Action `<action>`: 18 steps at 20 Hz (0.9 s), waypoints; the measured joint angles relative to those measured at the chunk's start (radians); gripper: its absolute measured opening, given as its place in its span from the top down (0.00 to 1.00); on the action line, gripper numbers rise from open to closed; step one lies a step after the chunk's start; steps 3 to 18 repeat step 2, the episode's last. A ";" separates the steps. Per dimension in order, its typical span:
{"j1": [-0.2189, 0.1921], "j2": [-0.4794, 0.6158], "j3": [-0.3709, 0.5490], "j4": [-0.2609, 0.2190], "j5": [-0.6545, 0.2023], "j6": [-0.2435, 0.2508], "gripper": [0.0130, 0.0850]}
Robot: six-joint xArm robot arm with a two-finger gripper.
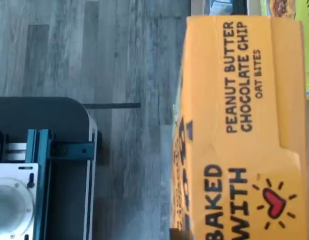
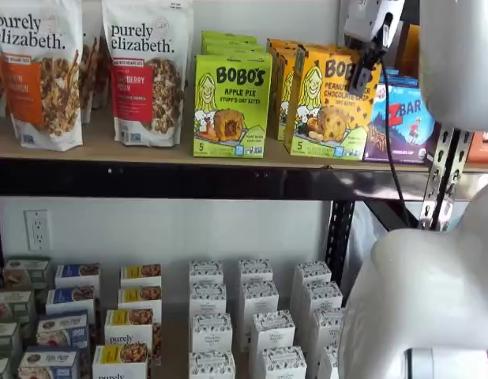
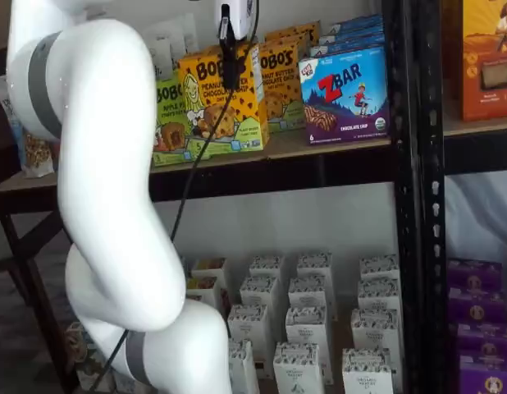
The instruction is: Pick up the orange box on the top shelf, the fifth box from the left
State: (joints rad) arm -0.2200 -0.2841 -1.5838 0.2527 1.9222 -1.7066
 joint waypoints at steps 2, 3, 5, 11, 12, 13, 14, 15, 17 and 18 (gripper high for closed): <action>-0.003 -0.005 0.002 0.001 0.005 -0.001 0.67; -0.003 -0.005 0.002 0.001 0.005 -0.001 0.67; -0.003 -0.005 0.002 0.001 0.005 -0.001 0.67; -0.003 -0.005 0.002 0.001 0.005 -0.001 0.67; -0.003 -0.005 0.002 0.001 0.005 -0.001 0.67; -0.003 -0.005 0.002 0.001 0.005 -0.001 0.67; -0.003 -0.005 0.002 0.001 0.005 -0.001 0.67; -0.003 -0.005 0.002 0.001 0.005 -0.001 0.67; -0.003 -0.005 0.002 0.001 0.005 -0.001 0.67; -0.003 -0.005 0.002 0.001 0.005 -0.001 0.67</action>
